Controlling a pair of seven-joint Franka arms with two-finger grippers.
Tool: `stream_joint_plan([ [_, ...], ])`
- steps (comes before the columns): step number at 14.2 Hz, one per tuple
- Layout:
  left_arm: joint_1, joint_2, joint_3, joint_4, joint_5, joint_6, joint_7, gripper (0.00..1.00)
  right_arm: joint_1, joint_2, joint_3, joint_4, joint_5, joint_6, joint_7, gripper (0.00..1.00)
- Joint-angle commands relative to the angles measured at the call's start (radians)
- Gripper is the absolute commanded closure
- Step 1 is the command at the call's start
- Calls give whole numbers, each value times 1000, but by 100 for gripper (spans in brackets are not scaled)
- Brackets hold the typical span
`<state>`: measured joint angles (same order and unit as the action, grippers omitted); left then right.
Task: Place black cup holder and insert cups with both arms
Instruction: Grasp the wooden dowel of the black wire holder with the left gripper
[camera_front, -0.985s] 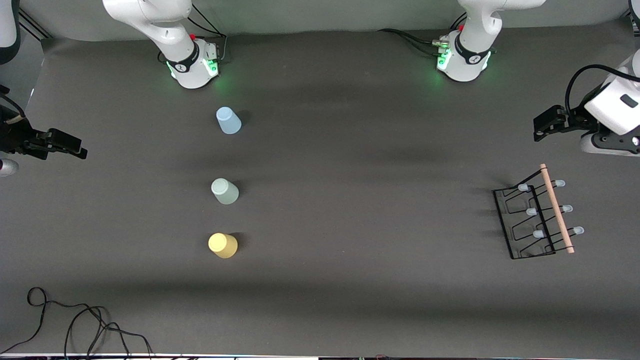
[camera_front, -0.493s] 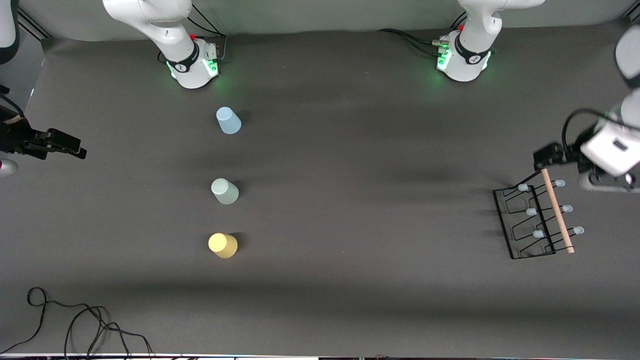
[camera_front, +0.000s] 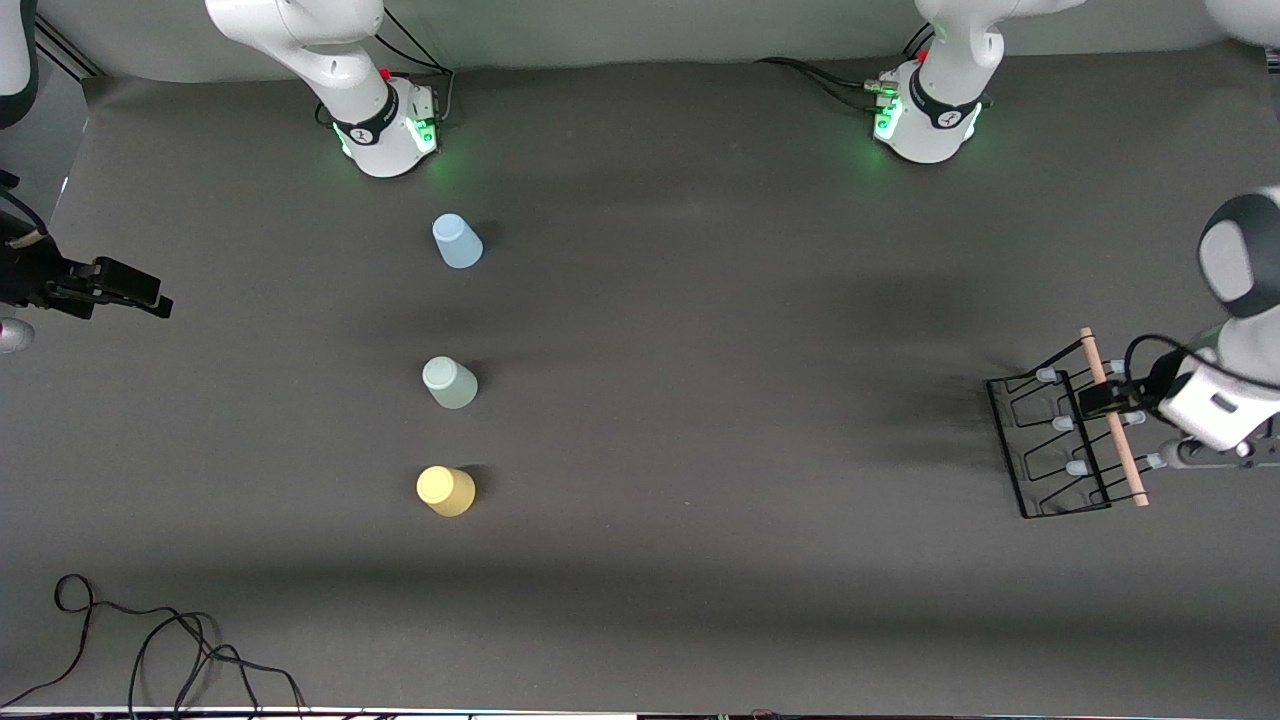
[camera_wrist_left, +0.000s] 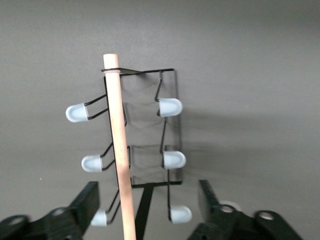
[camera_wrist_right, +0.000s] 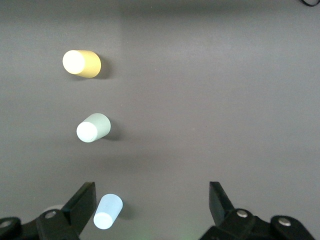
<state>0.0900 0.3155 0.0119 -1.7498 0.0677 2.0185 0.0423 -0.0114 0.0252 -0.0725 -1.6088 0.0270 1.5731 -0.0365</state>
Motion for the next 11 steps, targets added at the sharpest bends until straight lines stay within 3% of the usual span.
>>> stream_joint_plan([
  [1,11,48,-4,-17,46,48,5,19,2,1,-3,10,-15,-8,-3,0],
  [3,13,59,-4,-46,73,87,5,19,2,1,-3,10,-15,-8,-3,0],
  [4,13,59,-4,-60,73,107,5,24,4,1,-3,12,-15,-8,-3,0],
  [5,13,59,-4,-63,73,114,4,41,4,1,-3,12,-15,-8,-3,0],
  [7,14,60,-4,-62,72,114,5,100,2,1,-3,10,-15,-8,-3,0],
  [11,7,37,-9,-48,72,91,-11,100,2,1,-3,10,-15,-8,-3,0],
])
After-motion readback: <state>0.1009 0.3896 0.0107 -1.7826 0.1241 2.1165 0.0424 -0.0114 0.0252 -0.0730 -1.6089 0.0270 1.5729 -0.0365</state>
